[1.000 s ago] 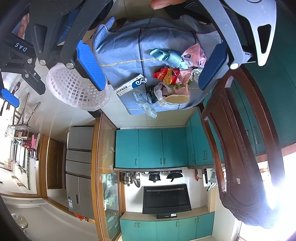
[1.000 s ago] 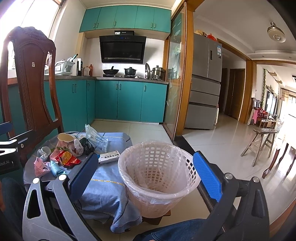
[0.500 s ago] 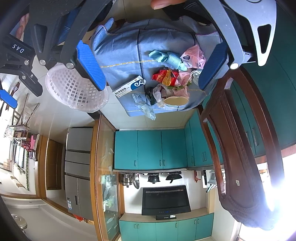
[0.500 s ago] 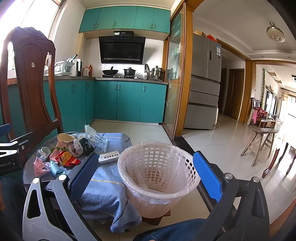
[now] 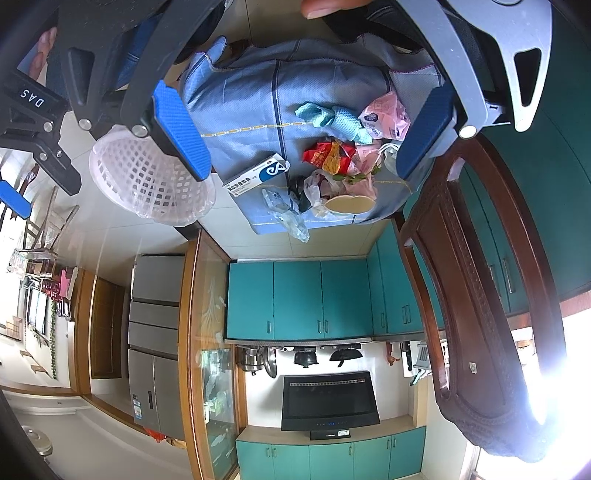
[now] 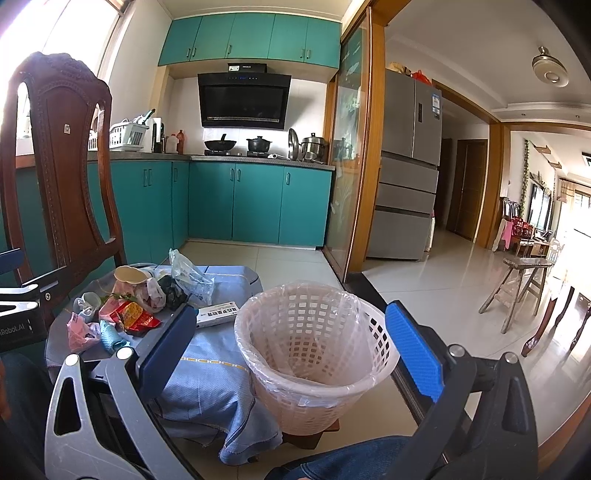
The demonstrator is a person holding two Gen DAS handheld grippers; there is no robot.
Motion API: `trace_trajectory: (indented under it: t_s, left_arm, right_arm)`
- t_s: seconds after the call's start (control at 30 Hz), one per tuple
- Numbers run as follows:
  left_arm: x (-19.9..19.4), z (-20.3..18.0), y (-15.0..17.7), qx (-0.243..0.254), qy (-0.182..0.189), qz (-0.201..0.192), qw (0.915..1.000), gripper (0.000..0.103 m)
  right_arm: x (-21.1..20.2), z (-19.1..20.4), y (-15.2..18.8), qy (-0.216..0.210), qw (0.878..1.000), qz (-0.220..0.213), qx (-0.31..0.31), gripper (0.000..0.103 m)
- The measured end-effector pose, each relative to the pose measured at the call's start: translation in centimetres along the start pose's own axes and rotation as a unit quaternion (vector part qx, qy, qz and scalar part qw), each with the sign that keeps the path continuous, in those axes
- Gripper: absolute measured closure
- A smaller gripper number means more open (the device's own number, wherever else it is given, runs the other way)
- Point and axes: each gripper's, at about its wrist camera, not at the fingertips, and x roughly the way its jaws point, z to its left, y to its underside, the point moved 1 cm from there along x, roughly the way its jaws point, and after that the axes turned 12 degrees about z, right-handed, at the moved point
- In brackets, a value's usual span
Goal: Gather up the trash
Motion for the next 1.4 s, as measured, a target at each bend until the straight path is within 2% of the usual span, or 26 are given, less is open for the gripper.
trace_trajectory:
  t_s: [1.4]
  left_arm:
    - [0.39,0.54,0.36,-0.002,-0.003,0.005,1.0000,0.003]
  right_arm:
    - [-0.46,-0.05,0.21,0.006,1.000,0.000,0.003,0.003]
